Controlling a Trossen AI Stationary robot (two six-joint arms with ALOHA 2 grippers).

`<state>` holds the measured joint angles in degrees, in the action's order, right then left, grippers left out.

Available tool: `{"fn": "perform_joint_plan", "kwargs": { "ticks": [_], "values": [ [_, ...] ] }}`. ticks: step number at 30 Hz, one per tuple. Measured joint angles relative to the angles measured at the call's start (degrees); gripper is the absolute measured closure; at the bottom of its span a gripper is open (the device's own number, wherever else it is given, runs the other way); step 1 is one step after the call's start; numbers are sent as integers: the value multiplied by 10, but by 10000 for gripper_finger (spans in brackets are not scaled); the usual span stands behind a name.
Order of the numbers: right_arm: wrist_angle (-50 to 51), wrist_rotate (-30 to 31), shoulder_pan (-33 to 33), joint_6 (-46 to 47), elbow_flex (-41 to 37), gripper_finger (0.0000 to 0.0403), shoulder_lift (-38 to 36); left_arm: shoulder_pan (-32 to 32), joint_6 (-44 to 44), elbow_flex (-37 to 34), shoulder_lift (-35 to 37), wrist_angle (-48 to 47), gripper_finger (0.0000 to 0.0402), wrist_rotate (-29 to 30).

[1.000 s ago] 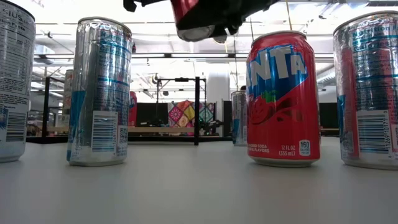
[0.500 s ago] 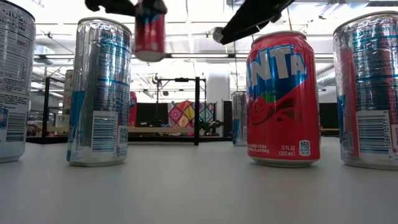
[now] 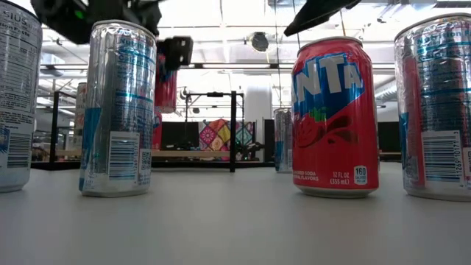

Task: Place canned beverage on shelf
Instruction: Put the top red soda can on the shelf aligned with the other red soda can

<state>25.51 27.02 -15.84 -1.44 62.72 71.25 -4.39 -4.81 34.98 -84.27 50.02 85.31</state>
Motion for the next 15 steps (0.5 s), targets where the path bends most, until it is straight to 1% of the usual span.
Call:
{"fn": "perform_joint_plan", "kwargs": {
  "ticks": [2,5,8,10,15],
  "values": [
    [7,-1,0,-1,0,73,-6,29,5,-18,0,-2,118,-7],
    [15,-1,0,-2,0,73,-7,62,37,-39,0,-2,118,-22],
    [26,-2,0,-2,0,73,-6,81,55,-53,0,-2,118,-26],
    [27,-2,0,-4,0,73,-7,91,82,-64,0,-8,118,-29],
    [26,-2,0,-12,0,73,-7,107,161,-75,0,-86,118,-31]
  ]
}}
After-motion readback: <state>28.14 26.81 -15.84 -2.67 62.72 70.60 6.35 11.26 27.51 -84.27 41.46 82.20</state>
